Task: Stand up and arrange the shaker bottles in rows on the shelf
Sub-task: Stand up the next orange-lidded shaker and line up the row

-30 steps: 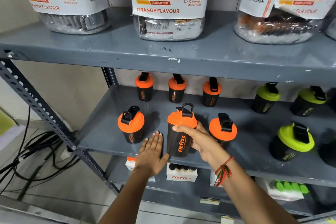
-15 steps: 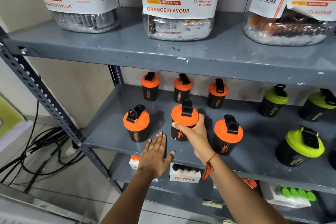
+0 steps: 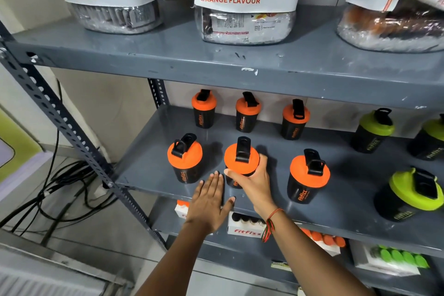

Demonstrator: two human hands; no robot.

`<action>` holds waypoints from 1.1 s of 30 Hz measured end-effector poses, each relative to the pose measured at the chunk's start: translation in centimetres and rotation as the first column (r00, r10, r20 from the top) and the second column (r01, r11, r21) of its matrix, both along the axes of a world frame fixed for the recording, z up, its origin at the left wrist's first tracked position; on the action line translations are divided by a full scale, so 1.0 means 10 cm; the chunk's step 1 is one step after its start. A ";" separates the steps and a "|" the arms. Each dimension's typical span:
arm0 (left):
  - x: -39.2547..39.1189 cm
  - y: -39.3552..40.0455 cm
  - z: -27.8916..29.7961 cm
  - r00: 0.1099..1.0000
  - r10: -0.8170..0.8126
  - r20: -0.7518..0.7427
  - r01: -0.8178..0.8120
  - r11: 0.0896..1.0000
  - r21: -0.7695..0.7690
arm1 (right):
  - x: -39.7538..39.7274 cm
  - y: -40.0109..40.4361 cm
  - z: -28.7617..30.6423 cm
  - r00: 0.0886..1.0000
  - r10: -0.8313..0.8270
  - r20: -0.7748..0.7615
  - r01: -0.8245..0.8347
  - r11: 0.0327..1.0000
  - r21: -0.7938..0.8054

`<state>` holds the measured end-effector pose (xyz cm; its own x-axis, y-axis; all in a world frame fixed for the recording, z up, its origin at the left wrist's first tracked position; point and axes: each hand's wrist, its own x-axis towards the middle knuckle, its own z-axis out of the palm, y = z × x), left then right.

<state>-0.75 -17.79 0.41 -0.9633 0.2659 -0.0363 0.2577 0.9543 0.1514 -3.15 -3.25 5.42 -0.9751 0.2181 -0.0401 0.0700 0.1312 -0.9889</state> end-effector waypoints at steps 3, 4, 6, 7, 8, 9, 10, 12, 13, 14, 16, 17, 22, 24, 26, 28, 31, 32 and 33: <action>0.00 0.00 0.01 1.000 0.002 0.006 -0.002 1.000 0.011 | 0.01 0.00 -0.06 1.000 0.008 -0.021 -0.008 1.000 0.000; 0.00 0.00 0.01 1.000 0.000 0.007 0.000 1.000 0.015 | 0.02 0.00 -0.07 1.000 0.010 -0.025 -0.010 1.000 -0.001; 0.01 0.00 0.02 1.000 -0.003 0.008 0.003 1.000 0.020 | 0.02 0.00 -0.10 0.999 0.020 -0.026 -0.020 1.000 -0.004; 0.00 0.00 0.02 1.000 -0.004 0.008 0.004 1.000 0.021 | 0.02 0.01 -0.10 0.999 0.029 -0.023 -0.029 1.000 -0.013; 0.00 0.00 0.02 1.000 -0.006 0.007 0.006 1.000 0.022 | 0.02 0.01 -0.11 0.999 0.043 -0.019 -0.043 0.999 -0.026; 0.00 0.00 0.02 1.000 -0.010 0.006 0.010 1.000 0.026 | 0.03 0.02 -0.11 0.998 0.064 -0.015 -0.065 0.997 -0.036; 0.01 0.00 0.01 1.000 -0.014 0.003 0.014 0.999 0.034 | 0.05 0.04 -0.12 0.996 0.089 -0.015 -0.089 0.995 -0.043; 0.00 0.01 0.03 1.000 -0.006 0.000 0.006 0.997 0.077 | 0.13 0.09 -0.15 0.992 0.118 -0.035 -0.119 0.992 -0.029; -0.01 0.01 0.03 1.000 0.007 0.000 -0.007 0.994 0.111 | 0.19 0.14 -0.16 0.992 0.109 -0.066 -0.110 0.994 -0.004; -0.01 0.01 0.04 1.000 0.030 0.003 -0.030 0.986 0.162 | 0.28 0.19 -0.16 0.991 0.081 -0.108 -0.078 0.996 0.032; -0.04 0.03 0.06 0.996 0.093 0.015 -0.093 0.946 0.309 | 0.51 0.34 -0.17 0.968 -0.048 -0.247 0.088 0.984 0.155; -0.05 0.04 0.08 0.992 0.124 0.024 -0.124 0.917 0.380 | 0.62 0.45 -0.19 0.929 -0.131 -0.345 0.216 0.951 0.220; -0.11 0.19 0.22 0.978 0.186 0.096 -0.206 0.779 0.592 | 0.86 0.99 -0.29 0.748 -0.487 -0.450 0.627 0.741 0.240; -0.13 0.29 0.26 0.971 0.211 0.110 -0.230 0.712 0.664 | 0.81 1.18 -0.30 0.775 -0.517 -0.364 0.620 0.734 0.276; -0.15 0.37 0.29 0.962 0.247 0.117 -0.254 0.648 0.718 | 0.74 1.35 -0.29 0.887 -0.410 -0.211 0.457 0.845 0.278; -0.16 0.42 0.31 0.956 0.272 0.113 -0.264 0.620 0.739 | 0.68 1.46 -0.29 0.969 -0.233 -0.076 0.245 0.938 0.245; -0.15 0.46 0.31 0.947 0.307 0.092 -0.272 0.618 0.738 | 0.59 1.53 -0.32 0.994 -0.110 0.019 0.103 0.969 0.225; -0.15 0.46 0.29 0.942 0.323 0.091 -0.281 0.610 0.741 | 0.57 1.53 -0.33 0.994 -0.099 0.039 0.088 0.971 0.222; -0.15 0.47 0.29 0.937 0.337 0.093 -0.290 0.601 0.745 | 0.54 1.54 -0.33 0.994 -0.094 0.050 0.081 0.973 0.218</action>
